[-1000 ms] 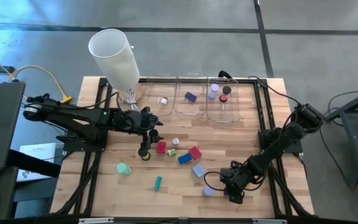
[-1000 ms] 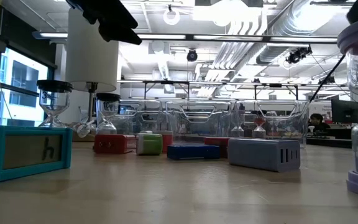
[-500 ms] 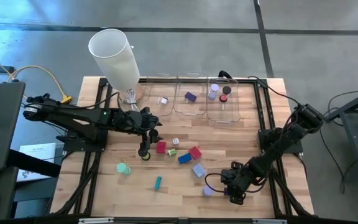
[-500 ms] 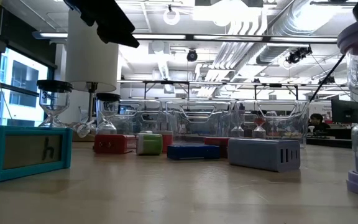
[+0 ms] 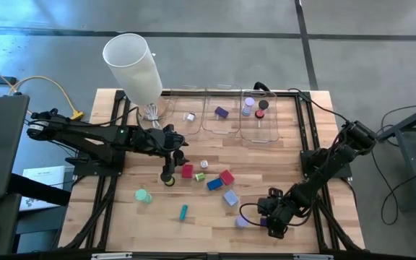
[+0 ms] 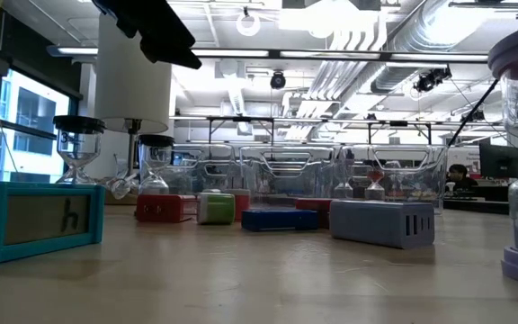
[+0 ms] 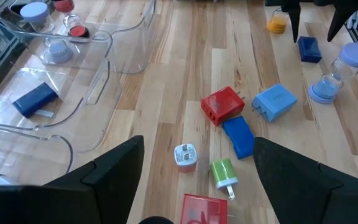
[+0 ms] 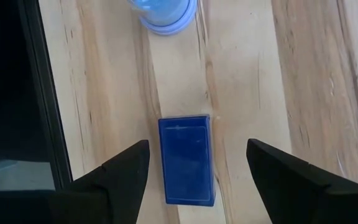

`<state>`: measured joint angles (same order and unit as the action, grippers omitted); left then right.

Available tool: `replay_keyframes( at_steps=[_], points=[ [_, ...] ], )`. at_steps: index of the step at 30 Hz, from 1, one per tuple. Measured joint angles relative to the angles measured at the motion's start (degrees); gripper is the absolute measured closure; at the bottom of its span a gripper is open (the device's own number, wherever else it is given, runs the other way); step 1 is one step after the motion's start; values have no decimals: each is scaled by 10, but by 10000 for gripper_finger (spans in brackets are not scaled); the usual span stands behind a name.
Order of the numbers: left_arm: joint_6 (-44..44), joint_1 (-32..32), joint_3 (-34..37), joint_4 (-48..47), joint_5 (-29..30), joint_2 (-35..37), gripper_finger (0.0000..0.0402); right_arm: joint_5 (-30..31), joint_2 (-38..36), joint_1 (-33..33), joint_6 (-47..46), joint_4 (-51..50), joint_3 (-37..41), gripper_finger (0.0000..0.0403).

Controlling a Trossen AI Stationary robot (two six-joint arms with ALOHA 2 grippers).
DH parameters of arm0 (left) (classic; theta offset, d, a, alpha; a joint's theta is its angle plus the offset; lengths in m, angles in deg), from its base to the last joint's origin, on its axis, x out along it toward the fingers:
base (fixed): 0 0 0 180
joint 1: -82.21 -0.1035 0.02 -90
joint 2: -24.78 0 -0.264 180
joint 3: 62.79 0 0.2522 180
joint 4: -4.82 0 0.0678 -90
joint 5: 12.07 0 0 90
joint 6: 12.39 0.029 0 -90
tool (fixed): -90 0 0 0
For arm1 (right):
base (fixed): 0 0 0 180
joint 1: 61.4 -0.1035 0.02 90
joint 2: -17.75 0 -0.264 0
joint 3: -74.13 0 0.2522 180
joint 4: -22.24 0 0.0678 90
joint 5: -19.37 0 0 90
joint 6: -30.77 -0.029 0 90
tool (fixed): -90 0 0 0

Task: Pick & Place Office items
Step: Put the dark blue digital clock into the middle transparent bin

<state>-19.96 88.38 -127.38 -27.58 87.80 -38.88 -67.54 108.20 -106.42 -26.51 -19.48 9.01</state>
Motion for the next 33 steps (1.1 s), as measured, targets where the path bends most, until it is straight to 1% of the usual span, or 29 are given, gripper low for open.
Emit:
replay_keyframes(
  at_steps=[8,11,14,16,21,27,33],
  points=[
    [0,0,0,0,0,0,108,0,1,0,0,8,0,144],
    [0,0,0,0,0,0,108,-5,20,0,1,15,0,144],
    [0,0,0,0,0,0,108,-34,46,0,3,22,0,144],
    [0,0,0,0,0,0,108,-40,60,0,2,21,0,144],
    [0,0,0,1,0,0,108,-40,74,0,4,23,-2,144],
    [-9,0,0,2,0,0,108,-25,75,0,19,22,-2,144],
    [-15,0,0,2,0,0,108,-20,104,0,48,12,-5,144]
  ],
)
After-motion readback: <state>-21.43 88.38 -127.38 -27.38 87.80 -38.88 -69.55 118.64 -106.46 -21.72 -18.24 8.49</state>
